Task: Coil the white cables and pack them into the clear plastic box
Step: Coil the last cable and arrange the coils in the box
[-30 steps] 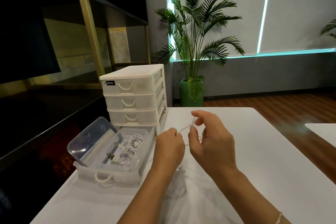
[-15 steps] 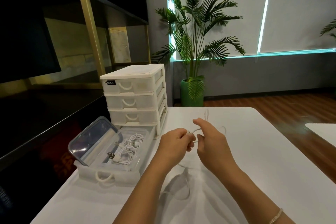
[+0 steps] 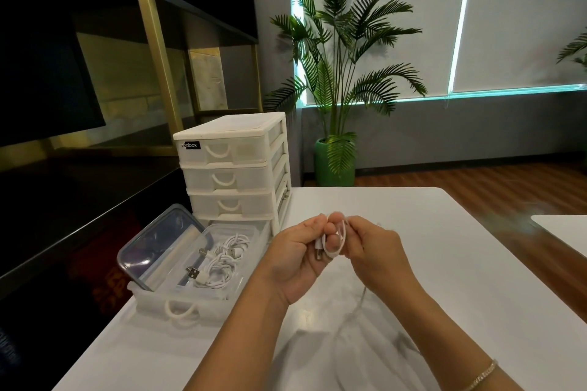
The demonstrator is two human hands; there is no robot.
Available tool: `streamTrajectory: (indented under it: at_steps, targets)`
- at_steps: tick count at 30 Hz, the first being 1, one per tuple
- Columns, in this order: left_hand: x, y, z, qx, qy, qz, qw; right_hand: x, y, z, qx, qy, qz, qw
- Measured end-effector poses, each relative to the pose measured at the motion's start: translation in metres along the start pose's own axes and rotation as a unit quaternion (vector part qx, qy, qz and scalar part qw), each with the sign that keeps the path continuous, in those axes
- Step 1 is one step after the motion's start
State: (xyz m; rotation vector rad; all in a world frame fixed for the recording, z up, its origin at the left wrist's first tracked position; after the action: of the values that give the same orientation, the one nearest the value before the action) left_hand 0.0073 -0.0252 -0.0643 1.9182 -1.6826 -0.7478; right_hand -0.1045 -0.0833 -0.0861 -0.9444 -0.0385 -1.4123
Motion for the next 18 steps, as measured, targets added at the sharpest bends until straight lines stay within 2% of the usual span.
streamTrajectory:
  at_steps: [6,11,14,18]
  targets:
    - [0.004,-0.0017,-0.0027,-0.091,0.007,-0.037,0.995,-0.0026,0.0032,-0.0028,0.006,0.012,0.051,0.999]
    - [0.0078,-0.0054,-0.0045,-0.137,0.025,-0.066,0.988,-0.0006,-0.0001,0.0002,-0.033,-0.011,0.04,0.999]
    - [0.0086,-0.0054,-0.0047,-0.143,0.042,-0.087,0.985,0.0,-0.0004,-0.0005,-0.033,-0.009,0.022,0.999]
    - [0.0095,-0.0073,-0.0048,-0.119,0.065,-0.117,0.984,-0.0029,-0.0006,-0.0003,-0.043,-0.004,0.038,0.998]
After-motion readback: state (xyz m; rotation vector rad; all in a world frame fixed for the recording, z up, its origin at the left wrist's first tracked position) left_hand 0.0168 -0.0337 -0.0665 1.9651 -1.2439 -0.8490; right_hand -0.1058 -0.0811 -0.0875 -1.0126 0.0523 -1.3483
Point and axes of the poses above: each hand's wrist, its own x-axis towards the middle knuckle, its own y-axis out of the palm, z = x × y, the point moved 1 cm from there along x, towards the middle knuckle, and after that the axes turned 6 degrees about -z, right-handed, at the moved point
